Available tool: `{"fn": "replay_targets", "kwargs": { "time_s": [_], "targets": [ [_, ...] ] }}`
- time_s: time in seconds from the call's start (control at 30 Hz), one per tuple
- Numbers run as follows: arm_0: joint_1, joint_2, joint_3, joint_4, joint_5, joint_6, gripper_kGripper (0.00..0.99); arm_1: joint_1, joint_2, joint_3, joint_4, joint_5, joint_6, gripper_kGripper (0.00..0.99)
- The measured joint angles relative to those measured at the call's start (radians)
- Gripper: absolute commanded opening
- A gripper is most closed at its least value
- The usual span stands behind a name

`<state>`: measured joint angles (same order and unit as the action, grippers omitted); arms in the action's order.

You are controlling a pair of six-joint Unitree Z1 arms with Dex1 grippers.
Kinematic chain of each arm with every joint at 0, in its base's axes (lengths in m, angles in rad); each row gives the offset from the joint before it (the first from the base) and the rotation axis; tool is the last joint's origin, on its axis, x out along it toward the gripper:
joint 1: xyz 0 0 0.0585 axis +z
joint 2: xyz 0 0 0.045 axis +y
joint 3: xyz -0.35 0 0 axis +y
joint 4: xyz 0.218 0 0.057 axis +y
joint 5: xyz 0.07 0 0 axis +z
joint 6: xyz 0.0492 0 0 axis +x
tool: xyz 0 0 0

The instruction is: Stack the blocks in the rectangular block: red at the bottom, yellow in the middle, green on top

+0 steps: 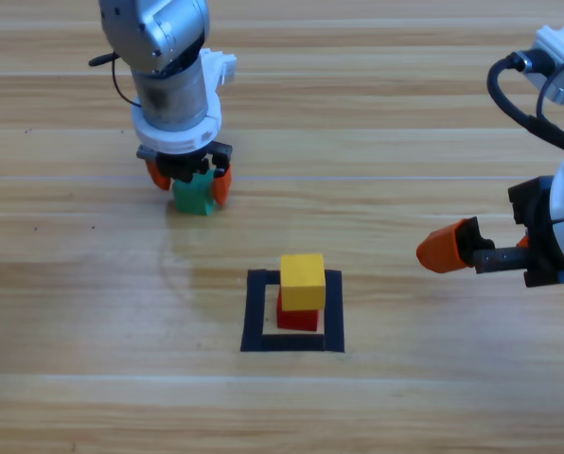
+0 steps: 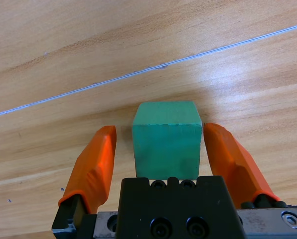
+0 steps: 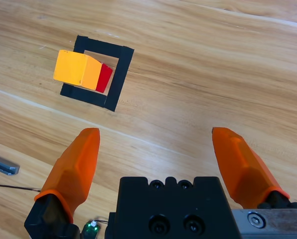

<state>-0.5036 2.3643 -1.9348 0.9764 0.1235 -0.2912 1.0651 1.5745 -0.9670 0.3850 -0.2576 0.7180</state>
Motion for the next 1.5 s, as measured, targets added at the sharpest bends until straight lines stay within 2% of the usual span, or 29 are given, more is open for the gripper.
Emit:
{"fn": "replay_targets", "kwargs": {
  "time_s": [0.2, 0.33, 0.53, 0.67, 0.87, 1.03, 1.13, 1.27, 1.5],
  "targets": [
    [0.0, 0.004, 0.0, -0.001, 0.0, 0.0, 0.207, 0.0, 0.0, 0.002, 0.0, 0.0, 0.005, 0.99],
    [0.0, 0.004, -0.003, -0.003, 0.0, 0.0, 0.075, 0.0, 0.0, 0.002, -0.004, 0.0, 0.008, 0.99],
    [0.0, 0.002, -0.002, -0.001, 0.002, 0.0, 0.063, 0.0, 0.0, 0.002, -0.005, 0.0, 0.008, 0.99],
    [-0.002, -0.043, -0.006, 0.096, -0.001, -0.015, 0.031, 0.0, 0.0, 0.002, -0.007, 0.0, 0.008, 0.99],
    [-0.034, -0.327, -0.02, 0.253, -0.004, -0.127, 0.0, 0.0, 0.0, 0.005, -0.011, 0.0, 0.008, 0.99],
    [-0.138, -0.472, -0.054, 0.344, 0.018, -0.301, 0.0, 0.0, 0.0, 0.005, -0.011, 0.0, 0.008, 0.99],
    [-0.215, -0.474, -0.049, 0.355, 0.047, -0.405, 0.0, 0.0, 0.0, 0.005, -0.011, 0.0, 0.009, 0.99],
    [-0.291, -0.461, -0.048, 0.385, 0.051, -0.497, 0.002, 0.0, 0.0, 0.006, -0.011, 0.0, 0.011, 0.99],
    [-0.366, -0.357, -0.101, 0.429, 0.046, -0.577, 0.003, 0.0, 0.0, 0.006, -0.011, 0.0, 0.014, 0.99]
  ]
}}
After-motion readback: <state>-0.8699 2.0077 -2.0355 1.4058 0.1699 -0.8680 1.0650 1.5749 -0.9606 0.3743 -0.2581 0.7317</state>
